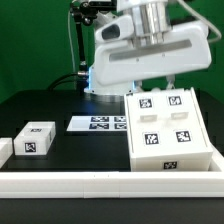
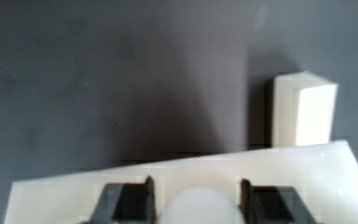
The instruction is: Assemble cabinet
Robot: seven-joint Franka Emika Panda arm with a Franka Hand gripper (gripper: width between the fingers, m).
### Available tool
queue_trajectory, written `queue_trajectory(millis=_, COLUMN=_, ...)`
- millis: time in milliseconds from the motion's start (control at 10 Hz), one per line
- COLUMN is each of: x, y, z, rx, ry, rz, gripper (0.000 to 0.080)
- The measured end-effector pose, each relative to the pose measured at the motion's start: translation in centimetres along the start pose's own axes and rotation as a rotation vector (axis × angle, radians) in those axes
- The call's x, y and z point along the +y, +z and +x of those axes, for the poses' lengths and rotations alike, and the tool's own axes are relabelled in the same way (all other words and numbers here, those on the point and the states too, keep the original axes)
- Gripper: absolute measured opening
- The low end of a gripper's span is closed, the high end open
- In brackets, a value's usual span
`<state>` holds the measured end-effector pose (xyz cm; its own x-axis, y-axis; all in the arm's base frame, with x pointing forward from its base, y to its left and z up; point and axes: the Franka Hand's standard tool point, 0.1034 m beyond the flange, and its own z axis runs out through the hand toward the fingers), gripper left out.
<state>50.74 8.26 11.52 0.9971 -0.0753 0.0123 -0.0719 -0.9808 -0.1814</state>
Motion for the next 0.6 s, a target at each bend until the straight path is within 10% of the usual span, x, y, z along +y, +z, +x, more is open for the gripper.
queue_trajectory(millis=600, x=-0.58, y=-0.52, z=-0.16, rx=-0.072, ry=0.060, rz=0.007, gripper=0.0222)
